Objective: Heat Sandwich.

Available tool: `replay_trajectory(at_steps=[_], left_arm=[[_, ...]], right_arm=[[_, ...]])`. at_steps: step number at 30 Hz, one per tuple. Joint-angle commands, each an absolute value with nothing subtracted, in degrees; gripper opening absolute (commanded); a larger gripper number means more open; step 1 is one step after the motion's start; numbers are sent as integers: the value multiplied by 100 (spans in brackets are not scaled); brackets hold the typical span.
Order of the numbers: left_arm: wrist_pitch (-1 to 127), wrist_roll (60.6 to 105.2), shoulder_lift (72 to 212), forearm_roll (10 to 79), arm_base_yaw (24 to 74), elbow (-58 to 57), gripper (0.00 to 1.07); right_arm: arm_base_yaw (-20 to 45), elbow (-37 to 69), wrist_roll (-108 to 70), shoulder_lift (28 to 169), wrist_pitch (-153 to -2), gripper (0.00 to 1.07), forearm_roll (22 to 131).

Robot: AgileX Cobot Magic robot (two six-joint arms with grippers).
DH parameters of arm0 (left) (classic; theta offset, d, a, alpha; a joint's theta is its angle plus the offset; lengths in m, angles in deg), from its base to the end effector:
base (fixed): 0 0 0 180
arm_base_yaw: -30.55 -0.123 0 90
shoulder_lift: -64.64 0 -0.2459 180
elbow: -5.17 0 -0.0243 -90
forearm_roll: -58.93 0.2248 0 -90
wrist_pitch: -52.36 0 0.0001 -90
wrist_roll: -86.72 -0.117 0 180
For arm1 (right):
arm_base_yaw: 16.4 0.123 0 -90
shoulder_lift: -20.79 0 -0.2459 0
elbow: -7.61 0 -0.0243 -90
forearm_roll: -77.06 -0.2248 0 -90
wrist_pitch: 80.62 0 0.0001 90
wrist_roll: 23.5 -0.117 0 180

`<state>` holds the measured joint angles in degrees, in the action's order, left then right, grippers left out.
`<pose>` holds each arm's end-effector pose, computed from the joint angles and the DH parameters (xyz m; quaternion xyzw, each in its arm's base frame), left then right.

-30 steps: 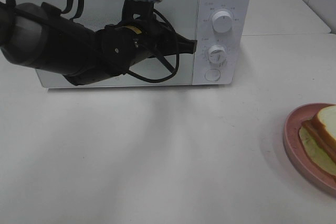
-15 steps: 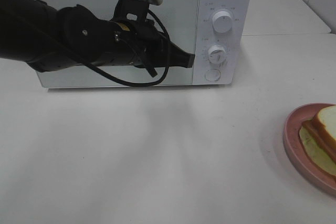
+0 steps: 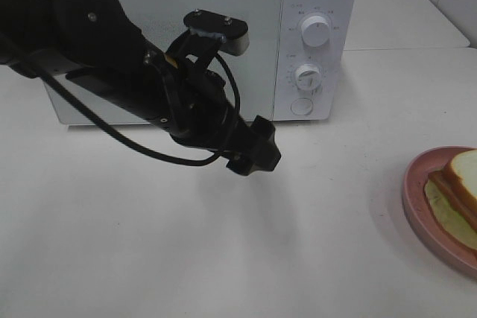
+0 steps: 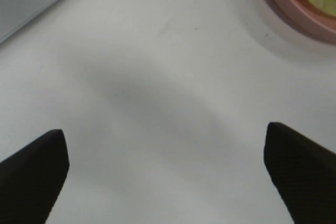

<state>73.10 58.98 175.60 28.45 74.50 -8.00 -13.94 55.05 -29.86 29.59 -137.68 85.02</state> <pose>0.2432 -0.2637 0.1556 0.3715 0.8664 -0.2024 0.2653 0.0378 -0.0120 0.2602 0.0289 0.8328 -0.0270 0.5521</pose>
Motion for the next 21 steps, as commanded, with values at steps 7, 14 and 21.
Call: replay_trajectory(at_steps=[7, 14, 21], left_arm=[[8915, 6706, 17199, 4048, 7461, -806, 98], [10043, 8196, 16953, 5480, 7461, -806, 98], [10599, 8477, 16781, 5692, 6974, -806, 98]], right_arm=[[-1428, 5510, -2928, 2804, -13768, 76, 8520], [-1428, 5510, -2928, 2804, -13768, 76, 8520], [-1428, 5510, -2928, 2804, -13768, 76, 8520]])
